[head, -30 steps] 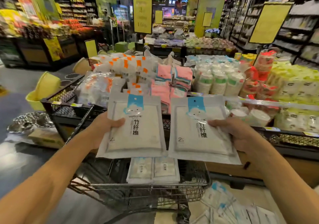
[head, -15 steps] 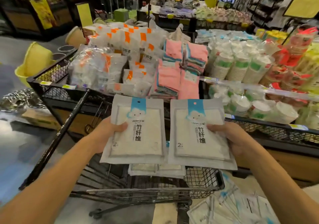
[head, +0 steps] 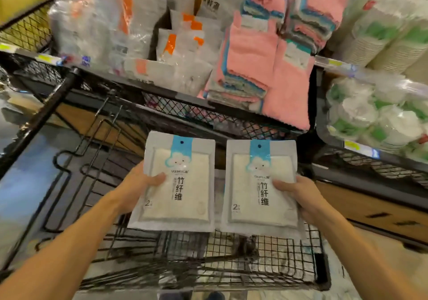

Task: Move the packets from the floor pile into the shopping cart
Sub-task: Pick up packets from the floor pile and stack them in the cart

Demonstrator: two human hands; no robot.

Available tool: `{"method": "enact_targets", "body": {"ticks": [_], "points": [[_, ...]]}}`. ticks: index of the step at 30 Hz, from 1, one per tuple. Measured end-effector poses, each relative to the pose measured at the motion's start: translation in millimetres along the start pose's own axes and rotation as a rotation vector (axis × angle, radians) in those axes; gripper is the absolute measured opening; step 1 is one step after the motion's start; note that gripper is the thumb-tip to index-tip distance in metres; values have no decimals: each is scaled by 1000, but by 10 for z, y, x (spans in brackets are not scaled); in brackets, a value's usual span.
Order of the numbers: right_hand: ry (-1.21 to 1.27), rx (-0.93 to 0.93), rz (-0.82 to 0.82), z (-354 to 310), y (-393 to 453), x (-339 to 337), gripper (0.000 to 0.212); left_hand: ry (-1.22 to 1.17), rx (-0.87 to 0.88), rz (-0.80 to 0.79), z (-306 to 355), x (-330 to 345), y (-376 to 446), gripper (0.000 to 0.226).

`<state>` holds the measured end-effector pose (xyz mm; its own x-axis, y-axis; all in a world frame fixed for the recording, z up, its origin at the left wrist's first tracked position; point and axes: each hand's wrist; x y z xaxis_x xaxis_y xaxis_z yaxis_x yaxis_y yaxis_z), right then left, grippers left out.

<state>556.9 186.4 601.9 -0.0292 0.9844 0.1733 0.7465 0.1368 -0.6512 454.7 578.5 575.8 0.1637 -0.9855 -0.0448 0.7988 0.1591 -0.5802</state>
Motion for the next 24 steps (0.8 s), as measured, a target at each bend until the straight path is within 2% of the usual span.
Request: {"method": "enact_targets", "body": {"ticks": [6,9,14,18,21,24], "points": [[-48,89,97,829,854,-157,38,9,-102,-40,-822,42,901,47],[-82,115,146,1206,1242,-213,30,28,-128,-33,-1174,53,1329,44],[-102,128,178,1709,1766,-270,32,63,-147,56,-1703,107,1926,52],[-165,143,152,1928,2028,-242,50,259,-159,93,-1935,235,2245,53],[-212,130,196,2031,2122,-204,40,425,-224,204,-2049,361,2381,52],[-420,54,356,2150,2183,-90,31,513,-234,299,-2140,476,2406,58]]}}
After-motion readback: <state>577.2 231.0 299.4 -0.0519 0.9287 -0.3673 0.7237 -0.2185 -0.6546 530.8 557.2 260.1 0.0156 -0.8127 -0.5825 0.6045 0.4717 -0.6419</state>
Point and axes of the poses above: each hand's wrist, its own y-axis towards the middle knuckle, its own x-axis out of the palm, z = x × y, and after that the axes turned 9 degrees about y, right-handed
